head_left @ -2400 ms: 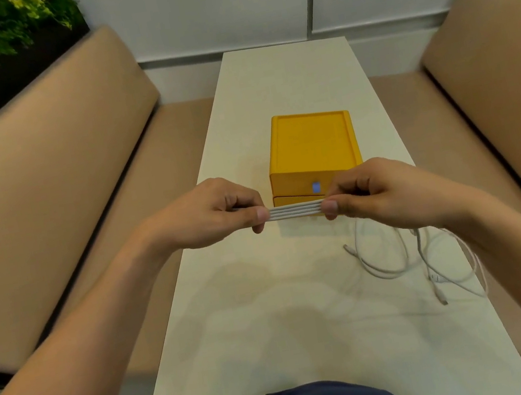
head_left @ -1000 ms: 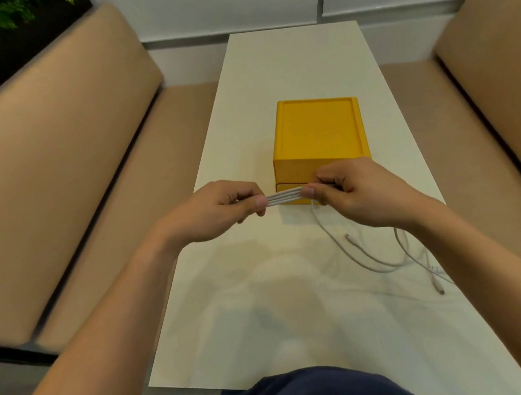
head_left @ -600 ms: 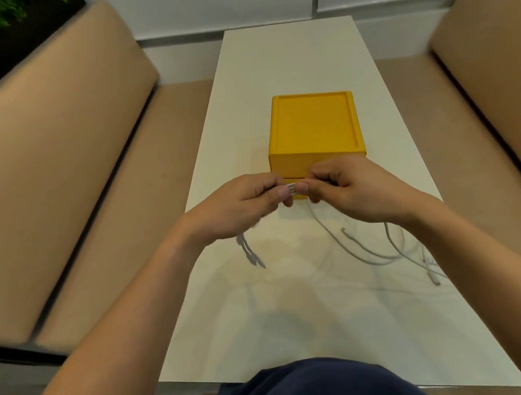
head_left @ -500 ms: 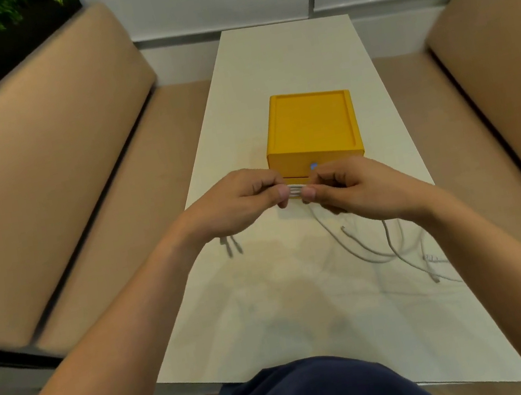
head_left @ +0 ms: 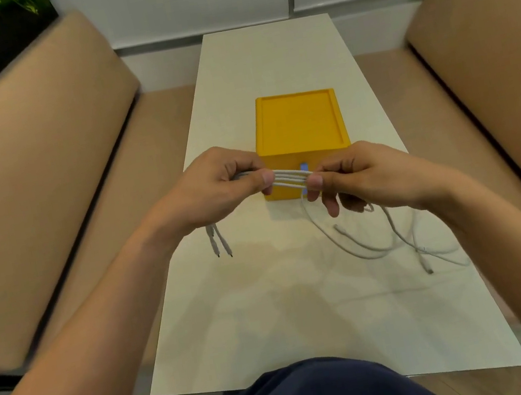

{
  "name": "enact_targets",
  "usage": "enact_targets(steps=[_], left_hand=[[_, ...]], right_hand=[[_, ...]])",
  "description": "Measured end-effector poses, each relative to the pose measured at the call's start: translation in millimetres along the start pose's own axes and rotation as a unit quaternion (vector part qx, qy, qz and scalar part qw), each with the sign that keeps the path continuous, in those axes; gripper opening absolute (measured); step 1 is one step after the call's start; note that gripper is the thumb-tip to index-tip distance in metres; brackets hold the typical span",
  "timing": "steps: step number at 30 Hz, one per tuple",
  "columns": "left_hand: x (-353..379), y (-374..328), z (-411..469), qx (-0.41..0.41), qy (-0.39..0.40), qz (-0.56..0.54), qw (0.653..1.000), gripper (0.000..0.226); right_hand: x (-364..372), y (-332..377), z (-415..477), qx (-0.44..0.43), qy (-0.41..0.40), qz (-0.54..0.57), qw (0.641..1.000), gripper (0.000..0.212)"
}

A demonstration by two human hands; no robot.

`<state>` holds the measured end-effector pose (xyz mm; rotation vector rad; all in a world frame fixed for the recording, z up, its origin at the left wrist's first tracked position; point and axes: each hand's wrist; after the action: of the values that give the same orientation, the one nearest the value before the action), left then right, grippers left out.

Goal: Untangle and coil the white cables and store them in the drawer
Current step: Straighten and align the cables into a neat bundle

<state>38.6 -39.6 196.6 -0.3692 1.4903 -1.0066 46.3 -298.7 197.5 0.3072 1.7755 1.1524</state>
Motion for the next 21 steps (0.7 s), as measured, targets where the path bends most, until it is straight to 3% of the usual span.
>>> enact_targets(steps=[3,6,9,11,14,15,16,17,19,20,21], left_hand=[[-9.5,-1.5,-0.8,0.011,-0.025,0.038,0.999,0.026],[-31.3,1.5,-7.7,0.000,-0.086,0.048,0.995,0.024],[-40.5,8.7,-16.6,-0.027,-0.091,0.044,0.994,0.022],[-32.9,8.1,-20.5,-0.025,-0.066,0.042,0.997,0.023],[-24.1,8.3,-20.0,-0.013,-0.073,0.010,0.997,0.025],[-23.5,9.7,-20.4,-0.016,-0.079,-0.005,0.997,0.025],[-22.9,10.8,-21.5,-0.023,-0.082,-0.018,0.996,0.025],[-22.5,12.5,-23.0,-0.030,-0.082,-0.028,0.996,0.025],[-18.6,16.8,-26.6,-0.045,-0.068,-0.030,0.996,0.028],[-14.8,18.9,-28.4,-0.053,-0.056,-0.023,0.997,0.028],[-10.6,20.8,-30.1,-0.057,-0.042,-0.015,0.997,0.028]], right_hand=[[-7.0,8.6,-1.9,-0.005,0.005,-0.069,0.998,0.034],[-31.0,0.3,-8.8,0.059,0.037,-0.148,0.987,0.037],[-54.3,-15.6,-14.2,0.108,-0.049,-0.224,0.967,0.045],[-62.7,-17.5,-17.7,0.072,-0.151,-0.341,0.925,0.047],[-66.8,-5.9,-27.9,-0.024,-0.385,-0.467,0.795,0.043],[-63.9,-1.9,-30.0,-0.042,-0.420,-0.470,0.775,0.043],[-60.8,-4.7,-29.4,-0.028,-0.413,-0.473,0.778,0.042],[-57.6,-12.5,-26.5,0.015,-0.354,-0.473,0.806,0.041],[-42.9,-33.4,-19.2,0.152,-0.117,-0.466,0.864,0.038],[-30.9,-41.8,-18.4,0.193,-0.002,-0.429,0.882,0.054],[-18.0,-47.9,-18.0,0.189,0.056,-0.382,0.903,0.075]])
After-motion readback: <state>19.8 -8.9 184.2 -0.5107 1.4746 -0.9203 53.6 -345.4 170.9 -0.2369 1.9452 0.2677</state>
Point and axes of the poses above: each hand's wrist, its own z-axis towards the middle knuckle, its own x-axis out of the palm, y = z × x, and after that the axes turned 4 degrees about -y, right-handed
